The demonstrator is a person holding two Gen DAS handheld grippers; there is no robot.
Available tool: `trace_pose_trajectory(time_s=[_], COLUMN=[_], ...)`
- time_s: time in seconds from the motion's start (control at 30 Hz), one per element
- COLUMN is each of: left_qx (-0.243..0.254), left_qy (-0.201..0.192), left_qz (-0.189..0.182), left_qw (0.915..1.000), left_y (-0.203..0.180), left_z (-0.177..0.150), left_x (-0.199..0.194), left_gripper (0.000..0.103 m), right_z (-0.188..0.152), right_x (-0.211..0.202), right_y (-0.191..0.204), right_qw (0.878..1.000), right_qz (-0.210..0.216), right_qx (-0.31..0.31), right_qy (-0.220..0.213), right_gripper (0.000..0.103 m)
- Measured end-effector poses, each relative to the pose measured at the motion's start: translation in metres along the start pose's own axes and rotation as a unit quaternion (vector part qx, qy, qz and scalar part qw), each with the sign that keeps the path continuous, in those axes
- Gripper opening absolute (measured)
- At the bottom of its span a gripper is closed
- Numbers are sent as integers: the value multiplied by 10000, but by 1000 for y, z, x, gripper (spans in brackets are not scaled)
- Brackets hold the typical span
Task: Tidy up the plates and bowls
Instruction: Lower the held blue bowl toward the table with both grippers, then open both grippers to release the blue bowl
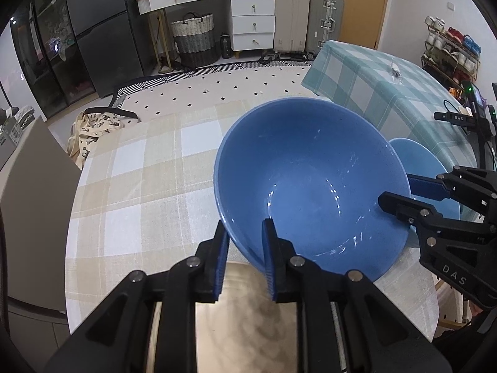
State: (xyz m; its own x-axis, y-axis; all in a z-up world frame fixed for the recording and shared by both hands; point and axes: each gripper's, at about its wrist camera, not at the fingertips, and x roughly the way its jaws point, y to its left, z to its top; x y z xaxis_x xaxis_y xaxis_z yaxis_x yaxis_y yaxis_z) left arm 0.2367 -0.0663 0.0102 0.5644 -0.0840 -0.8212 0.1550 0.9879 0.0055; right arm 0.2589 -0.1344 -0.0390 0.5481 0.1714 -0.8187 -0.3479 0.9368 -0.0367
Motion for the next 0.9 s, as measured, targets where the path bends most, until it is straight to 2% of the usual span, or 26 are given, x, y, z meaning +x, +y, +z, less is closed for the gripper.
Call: trace_pose_trajectory(time_s=[0.6, 0.8, 0.9], left_qx=[165, 190, 194], left_qy=[184, 230, 277], left_qz=[122, 141, 158], left_qw=[9996, 9995, 9993], left_y=[-11, -11, -11], left_z=[-5, -6, -7], left_x=[14, 17, 19], left_gripper=[22, 23, 26], right_z=[-5, -7, -8], right_x=[12, 14, 15], right_y=[1, 7, 11], right_qw=[9995, 9993, 9992], right_qz=[-205, -151, -129], right_qx=[-179, -251, -294], right_qy=[172, 212, 221], right_gripper=[34, 42, 47])
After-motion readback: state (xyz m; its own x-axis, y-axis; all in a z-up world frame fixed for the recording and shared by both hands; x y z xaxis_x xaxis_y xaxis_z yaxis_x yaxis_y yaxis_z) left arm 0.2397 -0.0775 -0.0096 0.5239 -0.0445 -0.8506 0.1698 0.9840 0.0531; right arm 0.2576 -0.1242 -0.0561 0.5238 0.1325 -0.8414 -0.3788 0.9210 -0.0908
